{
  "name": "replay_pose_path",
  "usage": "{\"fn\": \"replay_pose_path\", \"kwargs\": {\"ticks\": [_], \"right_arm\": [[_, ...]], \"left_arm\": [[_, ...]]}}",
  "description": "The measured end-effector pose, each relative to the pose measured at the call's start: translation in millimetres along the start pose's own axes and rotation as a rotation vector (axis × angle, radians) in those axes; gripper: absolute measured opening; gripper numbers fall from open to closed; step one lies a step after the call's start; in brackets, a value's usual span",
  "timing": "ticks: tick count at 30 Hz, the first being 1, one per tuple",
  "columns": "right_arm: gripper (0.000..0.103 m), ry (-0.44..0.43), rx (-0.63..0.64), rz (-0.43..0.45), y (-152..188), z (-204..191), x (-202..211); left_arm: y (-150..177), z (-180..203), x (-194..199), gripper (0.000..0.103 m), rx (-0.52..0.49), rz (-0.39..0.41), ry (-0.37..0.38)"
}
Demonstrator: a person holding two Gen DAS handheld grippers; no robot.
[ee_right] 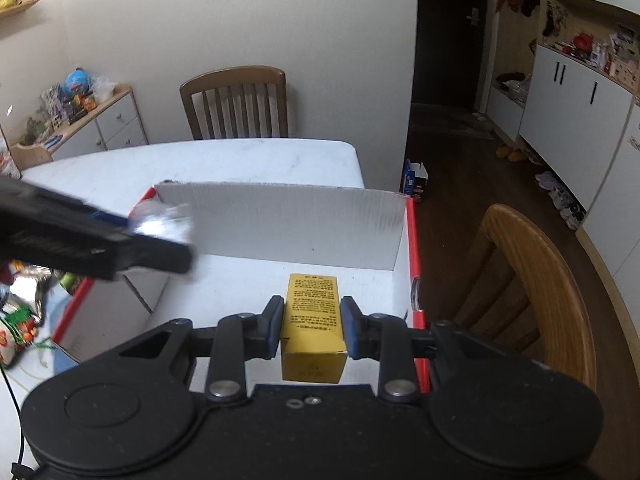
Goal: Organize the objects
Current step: 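Carry both items into the red box and open both grippers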
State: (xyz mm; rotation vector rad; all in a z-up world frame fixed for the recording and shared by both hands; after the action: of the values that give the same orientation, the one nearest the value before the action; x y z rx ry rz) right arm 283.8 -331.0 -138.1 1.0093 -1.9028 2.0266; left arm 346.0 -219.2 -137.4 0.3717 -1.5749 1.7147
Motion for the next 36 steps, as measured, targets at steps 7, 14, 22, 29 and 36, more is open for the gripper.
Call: {"fn": "replay_pose_path", "kwargs": {"ticks": [7,14,22,29,36], "right_arm": [[0.029,-0.041,0.085,-0.053,13,-10,-23],[0.029,-0.062,0.134,-0.118,24,-15,-44],[0.029,-0.077,0.149,-0.208,31,-17,-60],[0.029,-0.082,0.157,-0.249,32,-17,-63],[0.029,-0.093,0.162,-0.286,36,-17,-65]], "left_arm": [[6,3,-54,0.048,0.01,-0.075,-0.017],[17,-7,-87,0.048,0.059,-0.141,-0.031],[29,-14,-109,0.048,0.095,-0.226,-0.05],[39,-19,-118,0.048,0.111,-0.28,-0.057],[39,-18,-118,0.055,0.103,-0.289,-0.063]]}}
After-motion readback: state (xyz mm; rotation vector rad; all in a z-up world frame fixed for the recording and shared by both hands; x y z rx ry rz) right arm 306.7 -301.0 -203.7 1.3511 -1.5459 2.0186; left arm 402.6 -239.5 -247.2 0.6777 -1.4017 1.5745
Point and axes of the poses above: each gripper's, at about its wrist camera, not at the fingertips, and x roughly against the way its jaws point, z to its right, y to its underside, the point moved 9 cm from there along -x, roughly the way its jaws point, and after that the axes turned 10 degrees about z, right-handed, at the moved point
